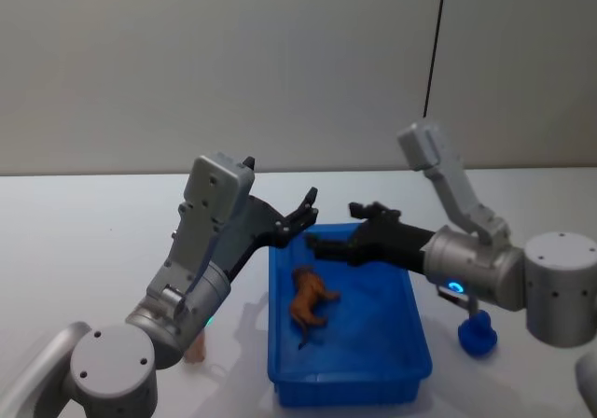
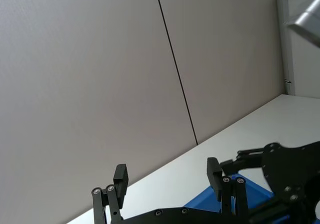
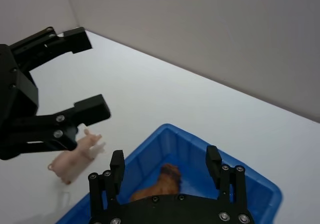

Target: Pick up the two dolls from the table and place them into the box.

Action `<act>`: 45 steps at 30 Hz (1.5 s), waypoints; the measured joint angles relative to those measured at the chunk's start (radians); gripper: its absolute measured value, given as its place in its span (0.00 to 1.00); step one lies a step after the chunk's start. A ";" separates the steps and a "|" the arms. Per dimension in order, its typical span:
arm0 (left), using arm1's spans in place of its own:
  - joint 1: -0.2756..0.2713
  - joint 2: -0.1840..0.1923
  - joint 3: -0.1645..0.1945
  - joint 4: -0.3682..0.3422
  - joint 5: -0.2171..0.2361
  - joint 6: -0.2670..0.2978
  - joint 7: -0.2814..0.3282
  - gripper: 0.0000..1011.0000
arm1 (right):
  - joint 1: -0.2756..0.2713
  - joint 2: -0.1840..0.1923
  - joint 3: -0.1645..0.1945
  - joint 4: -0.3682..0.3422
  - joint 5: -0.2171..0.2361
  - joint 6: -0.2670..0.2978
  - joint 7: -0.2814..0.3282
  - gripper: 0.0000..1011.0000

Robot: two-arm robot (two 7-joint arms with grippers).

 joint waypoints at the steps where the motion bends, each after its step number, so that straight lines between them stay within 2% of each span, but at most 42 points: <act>1: 0.000 0.000 0.000 0.000 0.000 0.000 0.000 0.99 | -0.003 0.003 0.002 -0.004 -0.001 -0.002 -0.003 0.99; 4: 0.000 0.000 0.000 0.000 0.000 0.000 0.000 0.99 | -0.016 0.020 0.013 -0.025 -0.004 -0.009 -0.017 0.99; 13: 0.000 0.000 0.000 0.000 0.000 0.000 0.000 0.99 | -0.108 0.116 0.076 -0.146 0.013 -0.056 -0.083 0.99; 14: 0.000 0.000 0.000 0.000 0.000 0.000 0.000 0.99 | -0.134 0.137 0.089 -0.176 0.022 -0.065 -0.096 0.99; 23: 0.000 0.000 0.000 0.000 0.000 0.000 0.000 0.99 | -0.291 0.234 0.148 -0.337 0.096 -0.124 -0.172 0.99; 32: 0.000 0.000 0.000 0.000 0.000 0.000 0.000 0.99 | -0.422 0.288 0.176 -0.441 0.171 -0.170 -0.212 0.99; 38: 0.000 0.000 0.000 0.000 0.000 0.000 0.000 0.99 | -0.474 0.307 0.186 -0.480 0.200 -0.188 -0.227 0.99; 45: 0.000 0.000 0.000 0.000 0.000 0.000 0.000 0.99 | -0.496 0.315 0.189 -0.496 0.212 -0.194 -0.235 0.99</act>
